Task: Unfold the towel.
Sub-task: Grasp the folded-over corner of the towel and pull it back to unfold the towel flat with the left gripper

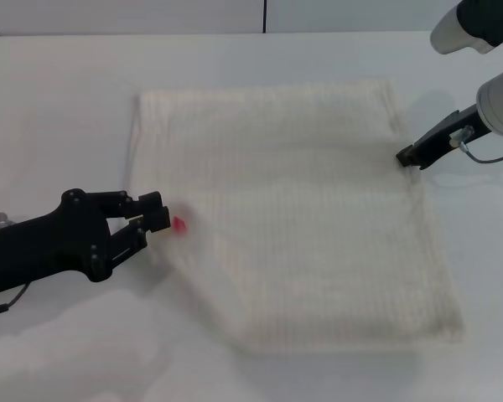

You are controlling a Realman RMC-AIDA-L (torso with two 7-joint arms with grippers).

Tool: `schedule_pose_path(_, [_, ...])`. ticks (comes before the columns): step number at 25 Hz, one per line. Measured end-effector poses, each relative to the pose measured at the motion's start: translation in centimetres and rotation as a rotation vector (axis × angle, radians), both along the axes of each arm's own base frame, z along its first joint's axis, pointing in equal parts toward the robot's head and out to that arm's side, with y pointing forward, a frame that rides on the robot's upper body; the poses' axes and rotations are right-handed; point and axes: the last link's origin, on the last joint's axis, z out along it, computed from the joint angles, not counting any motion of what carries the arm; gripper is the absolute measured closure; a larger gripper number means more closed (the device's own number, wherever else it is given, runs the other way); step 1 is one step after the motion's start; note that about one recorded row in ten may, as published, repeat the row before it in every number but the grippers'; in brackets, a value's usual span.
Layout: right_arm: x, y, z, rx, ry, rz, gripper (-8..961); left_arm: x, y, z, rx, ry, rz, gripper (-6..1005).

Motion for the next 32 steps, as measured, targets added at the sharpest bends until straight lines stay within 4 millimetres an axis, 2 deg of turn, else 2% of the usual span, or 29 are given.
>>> schedule_pose_path(3, [0.0,0.0,0.0,0.000,0.000,0.000,954,0.0,-0.1,0.0,-0.001,-0.006,0.005,909])
schedule_pose_path(5, [0.0,0.0,0.0,0.000,0.000,0.000,954,-0.1,-0.2,0.2,-0.001,-0.015,0.012,745])
schedule_pose_path(12, [0.0,0.0,0.0,0.000,0.000,0.000,954,-0.3,-0.4,0.9,0.021,-0.042,0.021,453])
schedule_pose_path(16, [0.0,0.0,0.0,0.001,0.000,0.001,954,-0.1,-0.1,0.1,-0.005,-0.016,0.019,264])
schedule_pose_path(17, [0.0,0.0,0.0,0.001,0.000,0.002,954,-0.1,-0.1,0.1,-0.005,-0.016,0.019,264])
schedule_pose_path(19, [-0.1,0.1,0.0,0.001,0.000,0.004,954,0.3,0.3,-1.6,-0.067,0.015,0.013,263])
schedule_pose_path(22, [-0.2,0.1,0.0,0.000,-0.001,0.005,954,0.4,0.4,-1.9,-0.081,0.025,0.010,261])
schedule_pose_path(24, [-0.3,0.2,0.0,0.000,-0.001,0.007,954,0.5,0.7,-3.8,-0.186,0.119,0.013,260])
schedule_pose_path(32, [-0.4,0.2,0.0,-0.001,-0.001,0.010,954,0.1,1.5,-5.2,-0.203,0.200,0.067,282])
